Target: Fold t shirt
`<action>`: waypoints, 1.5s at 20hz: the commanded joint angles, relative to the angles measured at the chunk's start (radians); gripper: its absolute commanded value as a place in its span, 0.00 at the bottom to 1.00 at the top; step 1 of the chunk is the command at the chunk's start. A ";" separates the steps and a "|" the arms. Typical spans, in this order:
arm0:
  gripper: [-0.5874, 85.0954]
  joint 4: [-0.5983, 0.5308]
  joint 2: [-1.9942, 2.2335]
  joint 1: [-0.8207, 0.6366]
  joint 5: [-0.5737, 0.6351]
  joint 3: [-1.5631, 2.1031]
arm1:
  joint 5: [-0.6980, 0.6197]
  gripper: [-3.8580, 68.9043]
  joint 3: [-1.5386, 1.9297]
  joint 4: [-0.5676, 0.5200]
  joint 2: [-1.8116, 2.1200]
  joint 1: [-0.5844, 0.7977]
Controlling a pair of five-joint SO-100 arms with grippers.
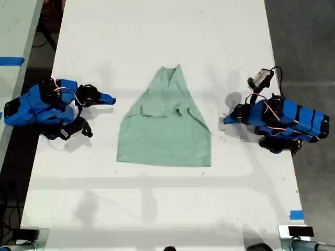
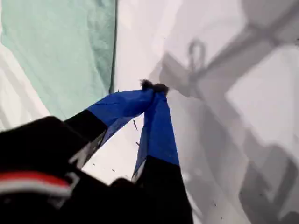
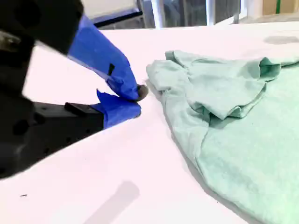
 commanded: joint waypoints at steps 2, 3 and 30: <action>0.00 0.005 0.005 -0.008 -0.014 -0.014 | 0.005 0.03 0.029 -0.098 0.009 -0.040; 0.00 0.005 0.005 -0.009 -0.012 -0.014 | 0.002 0.03 0.031 -0.098 0.009 -0.040; 0.00 0.008 0.005 -0.011 -0.017 -0.015 | 0.298 0.08 -0.741 -0.494 -1.600 -0.463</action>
